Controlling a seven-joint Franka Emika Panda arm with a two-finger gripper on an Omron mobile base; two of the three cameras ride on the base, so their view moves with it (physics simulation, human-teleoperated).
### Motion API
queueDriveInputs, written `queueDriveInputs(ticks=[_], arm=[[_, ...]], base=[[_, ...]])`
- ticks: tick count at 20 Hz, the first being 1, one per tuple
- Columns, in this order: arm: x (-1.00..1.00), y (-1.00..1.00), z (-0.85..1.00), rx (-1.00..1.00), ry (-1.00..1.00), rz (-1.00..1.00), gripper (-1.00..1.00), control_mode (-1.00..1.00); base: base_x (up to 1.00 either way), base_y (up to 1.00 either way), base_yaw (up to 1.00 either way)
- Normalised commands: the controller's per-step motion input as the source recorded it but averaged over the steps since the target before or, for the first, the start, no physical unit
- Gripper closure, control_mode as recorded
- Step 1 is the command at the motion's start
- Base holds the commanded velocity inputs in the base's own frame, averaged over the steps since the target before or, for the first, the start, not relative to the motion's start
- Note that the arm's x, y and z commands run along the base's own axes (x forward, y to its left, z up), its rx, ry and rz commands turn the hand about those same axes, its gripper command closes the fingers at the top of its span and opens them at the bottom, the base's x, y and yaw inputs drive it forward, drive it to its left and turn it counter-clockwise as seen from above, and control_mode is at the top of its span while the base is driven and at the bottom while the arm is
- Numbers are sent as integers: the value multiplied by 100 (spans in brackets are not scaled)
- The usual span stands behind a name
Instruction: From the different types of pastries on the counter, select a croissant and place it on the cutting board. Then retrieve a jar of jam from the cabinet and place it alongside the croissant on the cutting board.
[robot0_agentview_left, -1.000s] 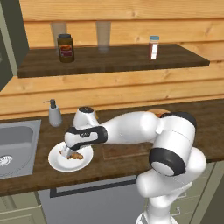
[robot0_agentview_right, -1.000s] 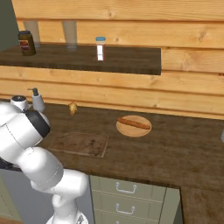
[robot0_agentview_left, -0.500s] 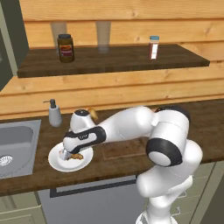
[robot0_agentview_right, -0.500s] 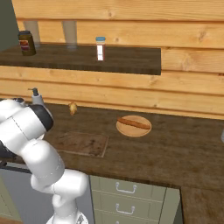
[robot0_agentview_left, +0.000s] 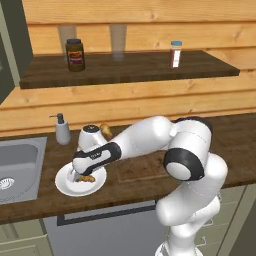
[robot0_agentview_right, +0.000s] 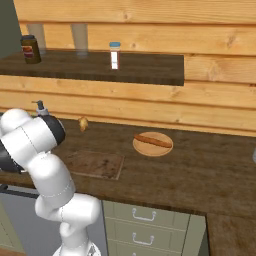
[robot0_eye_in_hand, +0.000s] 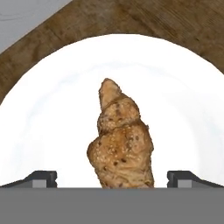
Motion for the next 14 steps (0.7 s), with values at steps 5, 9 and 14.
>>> queueDriveInputs(ticks=[5,9,14], arm=[[9,9,-22,-3,-1,0,-100,-100],[13,9,-17,-3,-4,0,-100,-100],[13,14,-12,-3,-6,0,100,-100]], base=[[0,0,0],[0,0,0],[0,0,0]])
